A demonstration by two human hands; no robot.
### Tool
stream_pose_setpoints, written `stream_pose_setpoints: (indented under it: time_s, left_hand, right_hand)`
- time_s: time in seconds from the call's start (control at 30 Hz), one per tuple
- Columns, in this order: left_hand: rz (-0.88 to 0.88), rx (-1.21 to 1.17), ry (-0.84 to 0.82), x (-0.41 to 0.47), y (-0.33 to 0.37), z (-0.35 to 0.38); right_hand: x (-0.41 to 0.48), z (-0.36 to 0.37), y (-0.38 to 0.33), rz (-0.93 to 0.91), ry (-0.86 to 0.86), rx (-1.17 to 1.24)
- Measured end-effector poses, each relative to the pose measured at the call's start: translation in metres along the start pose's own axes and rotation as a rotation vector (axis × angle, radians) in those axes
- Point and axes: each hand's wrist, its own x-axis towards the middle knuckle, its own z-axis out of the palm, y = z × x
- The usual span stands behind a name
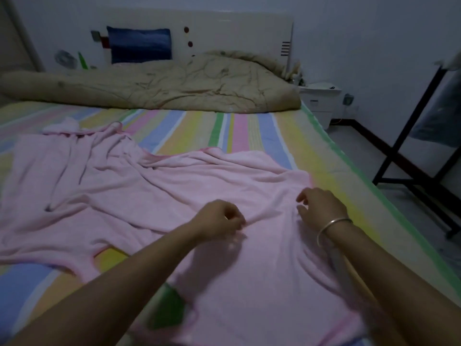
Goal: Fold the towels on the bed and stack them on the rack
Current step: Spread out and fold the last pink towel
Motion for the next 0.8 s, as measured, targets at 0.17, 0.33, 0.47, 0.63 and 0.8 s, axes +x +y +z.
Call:
stream_pose_setpoints:
  time_s: [0.17, 0.33, 0.47, 0.63, 0.8]
  left_hand:
    - [-0.126, 0.315, 0.359, 0.071, -0.065, -0.072]
    - [-0.235, 0.354, 0.597, 0.141, -0.115, -0.120]
    - [-0.332, 0.378, 0.686, 0.187, -0.127, -0.115]
    - [-0.450, 0.611, 0.528, 0.235, -0.165, -0.128]
    - [-0.543, 0.611, 0.542, 0.273, -0.174, -0.158]
  right_hand:
    - [0.110, 0.025, -0.038, -0.017, 0.064, 0.026]
    - [0.206, 0.048, -0.082, 0.025, -0.015, 0.033]
    - [0.245, 0.071, -0.102, 0.169, -0.139, -0.012]
    - [0.288, 0.083, -0.098, 0.264, -0.360, -0.101]
    - [0.311, 0.109, -0.073, 0.347, -0.251, 0.080]
